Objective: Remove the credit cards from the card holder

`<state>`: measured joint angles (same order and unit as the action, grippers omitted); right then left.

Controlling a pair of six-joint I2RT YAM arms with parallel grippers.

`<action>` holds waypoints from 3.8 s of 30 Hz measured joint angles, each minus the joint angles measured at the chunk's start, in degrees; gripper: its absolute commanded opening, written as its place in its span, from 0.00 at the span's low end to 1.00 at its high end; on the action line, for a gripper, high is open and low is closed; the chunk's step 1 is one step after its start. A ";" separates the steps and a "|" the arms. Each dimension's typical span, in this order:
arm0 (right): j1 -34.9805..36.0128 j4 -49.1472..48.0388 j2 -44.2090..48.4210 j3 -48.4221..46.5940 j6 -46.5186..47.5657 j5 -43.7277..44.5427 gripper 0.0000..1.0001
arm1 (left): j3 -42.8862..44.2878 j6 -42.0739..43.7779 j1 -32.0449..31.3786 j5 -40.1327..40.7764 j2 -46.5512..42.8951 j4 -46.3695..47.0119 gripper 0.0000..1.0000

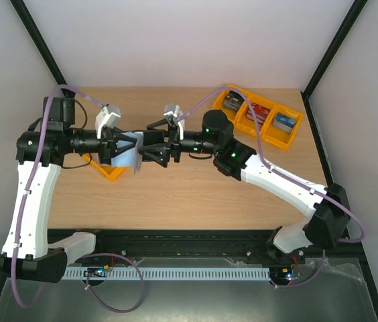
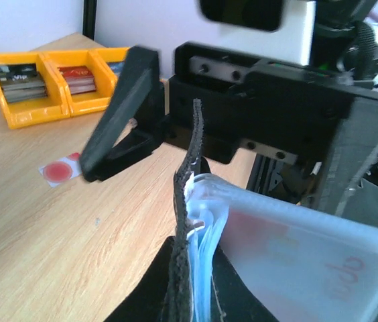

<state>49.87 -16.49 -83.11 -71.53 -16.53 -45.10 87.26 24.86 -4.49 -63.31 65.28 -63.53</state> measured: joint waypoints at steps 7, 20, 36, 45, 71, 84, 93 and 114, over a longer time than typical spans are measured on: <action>0.44 1.20 5.57 3.28 4.87 0.85 0.97 | -1.49 -1.95 -0.09 2.80 0.02 1.20 0.02; 0.46 6.84 6.23 3.45 10.14 6.75 0.94 | -1.49 -2.60 0.09 3.56 -0.17 1.46 0.02; -1.49 7.04 15.67 7.17 8.35 -2.71 0.41 | -1.49 -2.60 0.48 4.04 -1.22 1.46 0.02; -1.49 4.79 9.22 7.43 0.85 -0.57 0.30 | -1.49 -2.60 1.03 4.00 -1.62 1.46 0.02; -1.49 6.91 7.82 4.72 -1.49 4.37 0.39 | -1.49 -2.91 1.33 4.02 -2.14 1.51 0.02; -1.49 9.84 8.33 4.48 0.02 4.83 0.39 | -1.46 -3.48 1.68 4.00 -2.47 1.60 0.02; -1.49 10.62 7.13 2.34 -0.17 3.06 0.33 | -1.46 -3.45 1.90 3.96 -2.47 1.60 0.02; -1.51 11.10 6.60 2.27 0.00 -4.61 0.10 | -1.46 -3.45 1.90 4.00 -2.56 1.92 0.02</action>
<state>48.36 -5.39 -76.51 -69.25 -16.53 -49.71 85.80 21.41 -2.59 -59.31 62.72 -61.60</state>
